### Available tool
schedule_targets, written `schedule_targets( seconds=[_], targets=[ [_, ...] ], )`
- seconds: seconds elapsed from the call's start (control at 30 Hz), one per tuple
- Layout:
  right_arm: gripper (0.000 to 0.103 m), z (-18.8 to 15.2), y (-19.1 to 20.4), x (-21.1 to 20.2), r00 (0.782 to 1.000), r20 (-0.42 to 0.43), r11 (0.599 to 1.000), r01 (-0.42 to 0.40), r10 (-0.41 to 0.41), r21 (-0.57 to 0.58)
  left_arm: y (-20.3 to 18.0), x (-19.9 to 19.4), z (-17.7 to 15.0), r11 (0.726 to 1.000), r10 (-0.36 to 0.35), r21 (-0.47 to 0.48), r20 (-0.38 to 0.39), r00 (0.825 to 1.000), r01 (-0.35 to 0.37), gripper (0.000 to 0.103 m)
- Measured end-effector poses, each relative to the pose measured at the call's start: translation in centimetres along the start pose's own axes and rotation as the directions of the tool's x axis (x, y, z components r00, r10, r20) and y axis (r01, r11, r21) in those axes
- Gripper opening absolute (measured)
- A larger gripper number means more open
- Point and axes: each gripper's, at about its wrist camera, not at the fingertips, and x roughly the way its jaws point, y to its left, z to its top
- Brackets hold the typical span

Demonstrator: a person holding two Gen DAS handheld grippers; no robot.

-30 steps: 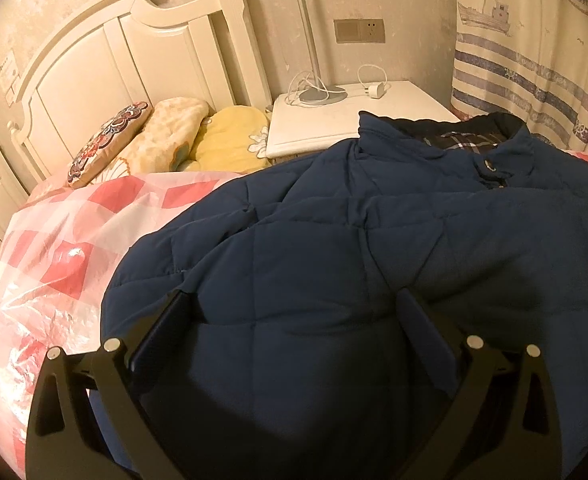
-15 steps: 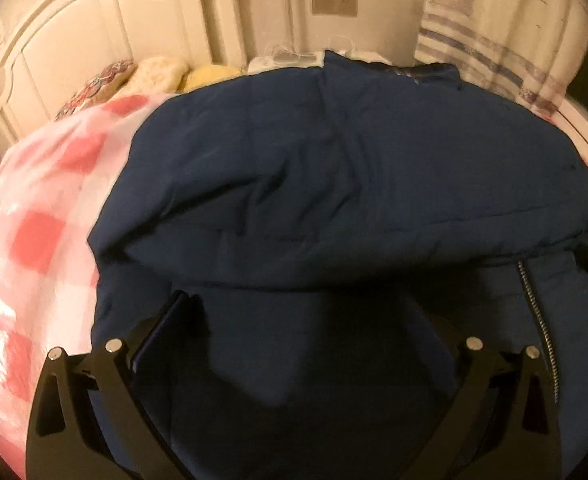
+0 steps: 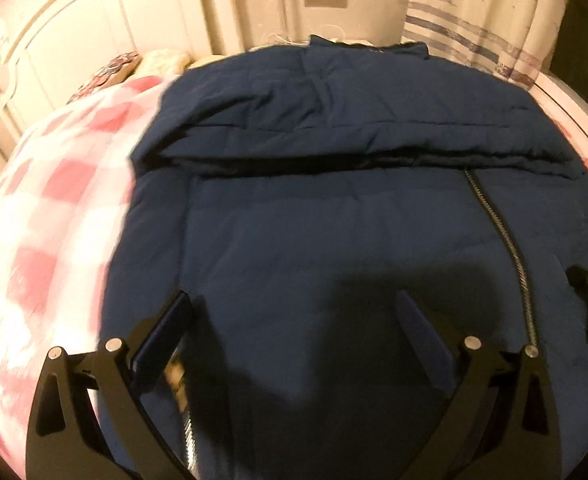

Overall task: Fold large clothes
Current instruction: 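Grasp the jacket hem with both tools and lift it toward the collar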

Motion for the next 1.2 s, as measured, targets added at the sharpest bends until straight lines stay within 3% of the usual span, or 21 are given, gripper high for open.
schedule_targets(
  seconds=[0.1,0.17,0.27,0.37,0.57,0.63,0.73,0.83,0.97,1.07,1.13,1.2],
  targets=[
    [0.088,-1.5,1.0,-2.3,0.999,0.025,0.998,-0.045,0.046,-0.033,-0.5,-2.4,-1.9,0.999,-0.028,0.032,0.032,0.999,0.027,0.101],
    [0.088,-3.3,1.9,-3.0,0.996,0.028,0.994,-0.08,0.082,-0.075,-1.3,-2.9,-4.0,0.996,-0.006,0.09,0.023,1.0,0.004,0.101],
    [0.089,-5.6,2.8,-2.9,0.997,0.035,0.991,-0.058,0.062,-0.122,-1.2,-3.0,-6.3,0.995,0.005,0.099,0.027,1.0,-0.008,0.101],
    [0.089,-6.6,1.9,-3.9,0.997,0.019,0.996,-0.072,0.073,-0.061,-0.3,-4.7,-7.6,0.999,-0.011,0.054,0.014,1.0,0.011,0.101],
    [0.089,-9.9,3.9,-6.2,0.996,0.033,0.985,-0.078,0.084,-0.153,-1.3,-6.6,-11.3,0.988,0.001,0.153,0.042,0.999,-0.007,0.101],
    [0.089,-11.1,4.1,-6.2,0.994,0.077,0.984,-0.06,0.074,-0.168,-0.4,-6.8,-12.0,0.992,-0.027,0.121,0.036,0.999,0.023,0.101],
    [0.089,-11.9,3.3,-6.9,0.993,0.068,0.987,-0.088,0.098,-0.137,1.1,-7.8,-13.0,0.996,-0.057,0.069,0.022,0.998,0.056,0.101],
    [0.089,-13.0,3.0,-8.3,0.99,0.095,0.985,-0.087,0.101,-0.149,2.0,-8.9,-15.2,0.996,-0.021,0.083,0.069,0.997,0.016,0.101],
    [0.091,-15.7,2.0,-8.7,0.984,0.138,0.983,-0.091,0.113,-0.159,3.8,-10.0,-17.8,0.999,-0.036,0.032,0.092,0.995,0.034,0.101],
    [0.091,-16.7,0.3,-10.0,0.984,0.114,0.988,-0.126,0.136,-0.089,4.8,-11.9,-18.9,1.0,0.006,0.017,0.14,0.99,-0.008,0.101],
    [0.091,-17.8,-1.4,-11.4,0.983,0.157,0.994,-0.093,0.1,-0.048,6.1,-13.3,-19.8,0.999,0.042,-0.014,0.182,0.982,-0.04,0.101],
    [0.091,-19.2,-3.2,-12.1,0.985,0.164,0.998,-0.062,0.06,0.006,7.5,-13.9,-20.4,0.998,0.039,-0.058,0.189,0.981,-0.028,0.101]
  ],
)
